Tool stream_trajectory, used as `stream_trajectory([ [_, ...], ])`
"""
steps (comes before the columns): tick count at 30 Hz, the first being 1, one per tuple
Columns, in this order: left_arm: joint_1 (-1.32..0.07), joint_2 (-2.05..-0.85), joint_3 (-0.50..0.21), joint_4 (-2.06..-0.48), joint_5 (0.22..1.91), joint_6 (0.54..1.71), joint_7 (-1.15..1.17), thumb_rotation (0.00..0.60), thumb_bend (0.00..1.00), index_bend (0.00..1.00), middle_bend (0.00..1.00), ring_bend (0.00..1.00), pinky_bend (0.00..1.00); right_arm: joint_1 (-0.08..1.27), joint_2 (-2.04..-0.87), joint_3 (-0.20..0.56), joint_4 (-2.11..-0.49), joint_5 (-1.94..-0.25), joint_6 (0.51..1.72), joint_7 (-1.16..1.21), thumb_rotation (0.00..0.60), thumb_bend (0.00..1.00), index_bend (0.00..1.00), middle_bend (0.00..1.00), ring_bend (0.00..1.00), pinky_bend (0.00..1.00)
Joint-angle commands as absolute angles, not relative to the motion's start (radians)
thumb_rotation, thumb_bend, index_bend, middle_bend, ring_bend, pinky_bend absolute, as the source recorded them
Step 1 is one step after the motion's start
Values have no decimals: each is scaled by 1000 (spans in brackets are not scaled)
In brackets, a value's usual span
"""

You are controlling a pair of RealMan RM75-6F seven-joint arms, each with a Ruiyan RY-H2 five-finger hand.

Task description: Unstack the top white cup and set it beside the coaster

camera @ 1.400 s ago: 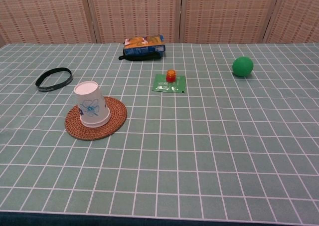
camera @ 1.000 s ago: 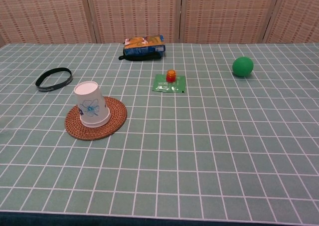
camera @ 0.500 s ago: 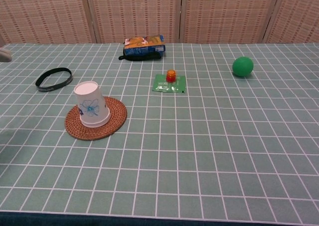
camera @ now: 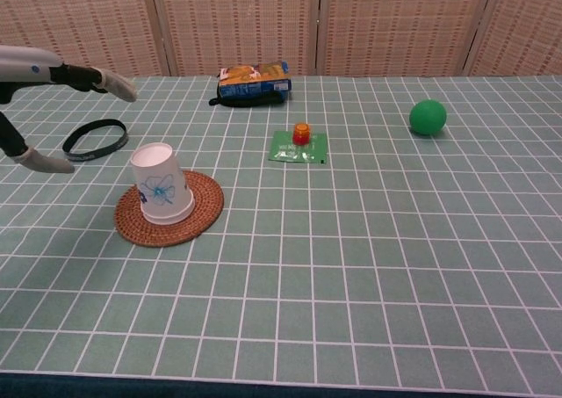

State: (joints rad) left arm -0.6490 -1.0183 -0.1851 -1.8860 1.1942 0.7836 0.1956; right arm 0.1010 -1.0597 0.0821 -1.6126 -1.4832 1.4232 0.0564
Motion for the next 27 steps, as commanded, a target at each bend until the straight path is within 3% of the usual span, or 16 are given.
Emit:
stream_trajectory([
  [1, -689, -1046, -197, -1858, 1157, 753, 207, 600, 266, 155, 0, 0, 0, 102, -1057, 87, -1606, -1474, 1422, 67, 600, 295, 0, 0, 0, 0],
  [27, -857, -1171, -144, -1716, 1002, 667, 240, 600, 266, 212, 0, 0, 0, 97, -1044, 92, -1586, -1464, 1436, 121, 600, 295, 0, 0, 0, 0],
])
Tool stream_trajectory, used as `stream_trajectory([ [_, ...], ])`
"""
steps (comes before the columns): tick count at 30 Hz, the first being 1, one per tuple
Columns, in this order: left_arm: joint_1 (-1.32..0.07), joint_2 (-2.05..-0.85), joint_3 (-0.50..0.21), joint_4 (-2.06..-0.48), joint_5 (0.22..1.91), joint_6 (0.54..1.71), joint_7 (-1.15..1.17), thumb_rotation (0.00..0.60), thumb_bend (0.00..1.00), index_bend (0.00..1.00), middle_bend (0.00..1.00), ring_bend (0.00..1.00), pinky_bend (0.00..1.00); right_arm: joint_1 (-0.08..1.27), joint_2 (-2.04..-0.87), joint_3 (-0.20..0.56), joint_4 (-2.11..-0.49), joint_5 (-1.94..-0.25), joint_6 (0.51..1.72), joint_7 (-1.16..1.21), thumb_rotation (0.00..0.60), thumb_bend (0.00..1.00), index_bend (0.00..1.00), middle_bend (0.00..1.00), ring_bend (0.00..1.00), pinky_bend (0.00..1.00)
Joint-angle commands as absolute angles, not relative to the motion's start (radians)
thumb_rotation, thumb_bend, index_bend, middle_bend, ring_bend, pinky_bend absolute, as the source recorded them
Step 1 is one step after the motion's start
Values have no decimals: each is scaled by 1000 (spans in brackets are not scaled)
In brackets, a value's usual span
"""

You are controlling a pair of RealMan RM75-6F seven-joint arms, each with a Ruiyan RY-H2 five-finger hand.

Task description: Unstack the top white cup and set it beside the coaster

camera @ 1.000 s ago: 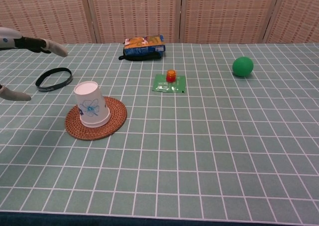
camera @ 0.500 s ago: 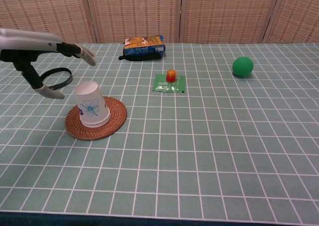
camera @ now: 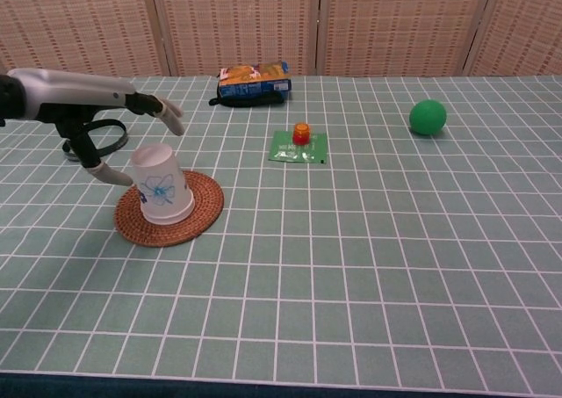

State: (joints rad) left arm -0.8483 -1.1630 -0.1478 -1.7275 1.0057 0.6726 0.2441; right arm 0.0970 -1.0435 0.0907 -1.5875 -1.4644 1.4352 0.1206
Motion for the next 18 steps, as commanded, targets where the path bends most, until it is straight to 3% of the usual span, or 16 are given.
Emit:
stream_trajectory([
  [1, -860, -1173, -142, -1710, 1002, 664, 237, 600, 266, 215, 0, 0, 0, 97, -1044, 92, -1586, -1463, 1437, 122, 600, 295, 0, 0, 0, 0],
  [18, -881, -1180, -128, -1654, 1038, 642, 159, 600, 266, 295, 0, 0, 0, 96, -1047, 92, -1593, -1453, 1437, 98, 600, 295, 0, 0, 0, 0],
])
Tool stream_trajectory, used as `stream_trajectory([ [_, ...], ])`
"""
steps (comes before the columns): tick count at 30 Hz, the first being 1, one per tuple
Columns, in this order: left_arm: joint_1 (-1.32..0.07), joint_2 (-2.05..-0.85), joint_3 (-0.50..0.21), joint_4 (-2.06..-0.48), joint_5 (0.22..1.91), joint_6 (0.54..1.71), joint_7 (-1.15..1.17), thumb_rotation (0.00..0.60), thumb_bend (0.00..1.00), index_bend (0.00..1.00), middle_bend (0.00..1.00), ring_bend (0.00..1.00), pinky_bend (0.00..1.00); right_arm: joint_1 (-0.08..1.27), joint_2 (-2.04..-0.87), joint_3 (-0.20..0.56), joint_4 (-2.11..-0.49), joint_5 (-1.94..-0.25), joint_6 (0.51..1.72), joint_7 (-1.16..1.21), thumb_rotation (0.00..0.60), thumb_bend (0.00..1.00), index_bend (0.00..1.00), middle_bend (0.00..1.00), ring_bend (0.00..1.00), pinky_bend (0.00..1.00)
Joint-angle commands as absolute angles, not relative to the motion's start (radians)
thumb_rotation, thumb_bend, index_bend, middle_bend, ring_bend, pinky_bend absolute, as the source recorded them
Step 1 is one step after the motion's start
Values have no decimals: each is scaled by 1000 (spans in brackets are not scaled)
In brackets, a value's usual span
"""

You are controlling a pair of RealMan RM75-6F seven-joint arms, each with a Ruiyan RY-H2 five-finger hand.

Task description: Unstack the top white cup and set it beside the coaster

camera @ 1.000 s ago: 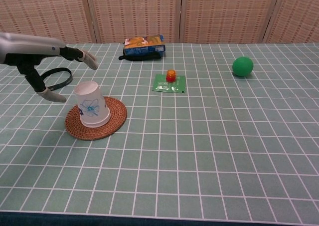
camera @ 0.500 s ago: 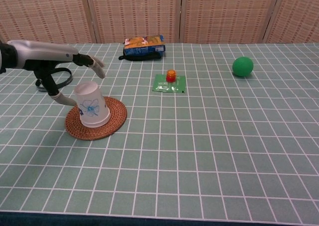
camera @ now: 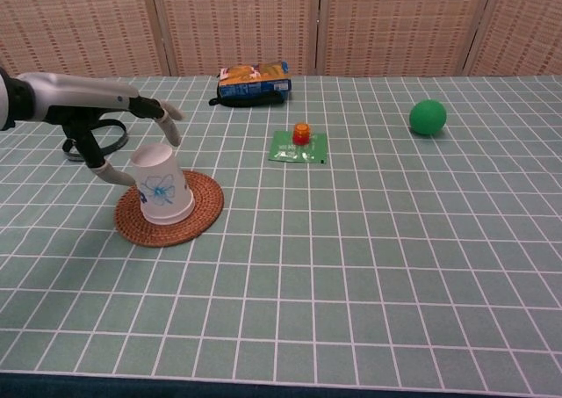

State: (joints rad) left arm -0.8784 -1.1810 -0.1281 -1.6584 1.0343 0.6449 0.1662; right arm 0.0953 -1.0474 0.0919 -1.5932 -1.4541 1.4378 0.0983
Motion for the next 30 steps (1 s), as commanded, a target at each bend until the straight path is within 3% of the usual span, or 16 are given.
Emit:
stream_trajectory([
  [1, -883, -1181, -129, -1651, 1041, 641, 155, 600, 266, 298, 0, 0, 0, 96, -1048, 93, -1593, -1452, 1437, 97, 600, 295, 0, 0, 0, 0],
  [30, -904, -1210, -129, -1578, 1107, 625, 61, 600, 266, 447, 0, 0, 0, 96, -1051, 97, -1593, -1439, 1436, 80, 600, 294, 0, 0, 0, 0],
])
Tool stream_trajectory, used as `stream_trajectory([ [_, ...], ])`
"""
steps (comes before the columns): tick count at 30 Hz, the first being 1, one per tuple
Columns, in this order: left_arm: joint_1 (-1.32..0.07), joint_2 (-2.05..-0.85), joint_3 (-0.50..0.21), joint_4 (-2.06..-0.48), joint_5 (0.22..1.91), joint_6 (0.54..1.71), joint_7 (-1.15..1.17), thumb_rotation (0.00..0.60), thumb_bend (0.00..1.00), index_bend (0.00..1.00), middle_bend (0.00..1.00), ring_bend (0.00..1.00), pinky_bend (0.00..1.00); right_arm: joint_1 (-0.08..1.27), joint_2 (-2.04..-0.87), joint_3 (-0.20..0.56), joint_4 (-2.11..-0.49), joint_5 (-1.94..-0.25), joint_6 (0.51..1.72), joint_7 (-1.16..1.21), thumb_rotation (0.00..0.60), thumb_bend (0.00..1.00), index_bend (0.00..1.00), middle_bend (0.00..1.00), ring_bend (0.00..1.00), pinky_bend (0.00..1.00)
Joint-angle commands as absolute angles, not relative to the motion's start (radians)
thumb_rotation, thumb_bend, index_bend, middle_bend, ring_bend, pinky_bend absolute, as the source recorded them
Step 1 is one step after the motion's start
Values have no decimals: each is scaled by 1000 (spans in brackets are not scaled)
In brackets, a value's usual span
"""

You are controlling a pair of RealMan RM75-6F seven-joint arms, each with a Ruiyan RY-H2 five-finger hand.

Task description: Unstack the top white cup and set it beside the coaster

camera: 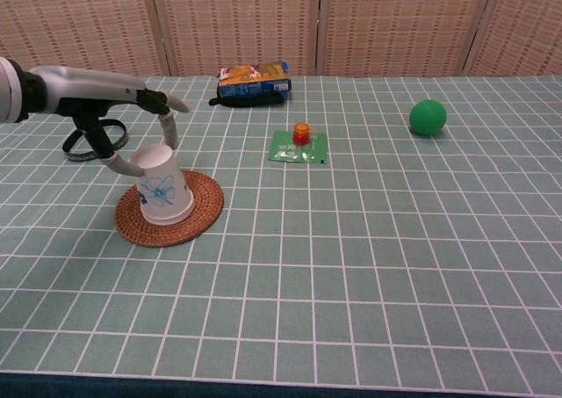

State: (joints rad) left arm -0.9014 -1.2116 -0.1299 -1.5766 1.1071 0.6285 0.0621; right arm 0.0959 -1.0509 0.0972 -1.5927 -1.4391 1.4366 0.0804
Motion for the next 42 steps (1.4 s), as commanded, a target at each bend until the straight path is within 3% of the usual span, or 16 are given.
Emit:
stream_trajectory([
  [1, -904, -1209, -129, -1579, 1107, 624, 60, 600, 266, 450, 0, 0, 0, 96, -1051, 97, -1592, -1439, 1436, 80, 600, 294, 0, 0, 0, 0],
  [13, -915, -1153, -127, -1654, 1064, 645, 105, 600, 266, 467, 0, 0, 0, 97, -1049, 96, -1592, -1442, 1434, 85, 600, 295, 0, 0, 0, 0],
  [32, -998, -910, -124, -1988, 783, 768, 350, 600, 266, 472, 0, 0, 0, 101, -1043, 92, -1586, -1455, 1428, 109, 600, 295, 0, 0, 0, 0],
  [42, -924, -826, -69, -2050, 801, 844, 365, 600, 266, 472, 0, 0, 0, 97, -1048, 88, -1596, -1463, 1440, 86, 600, 295, 0, 0, 0, 0],
])
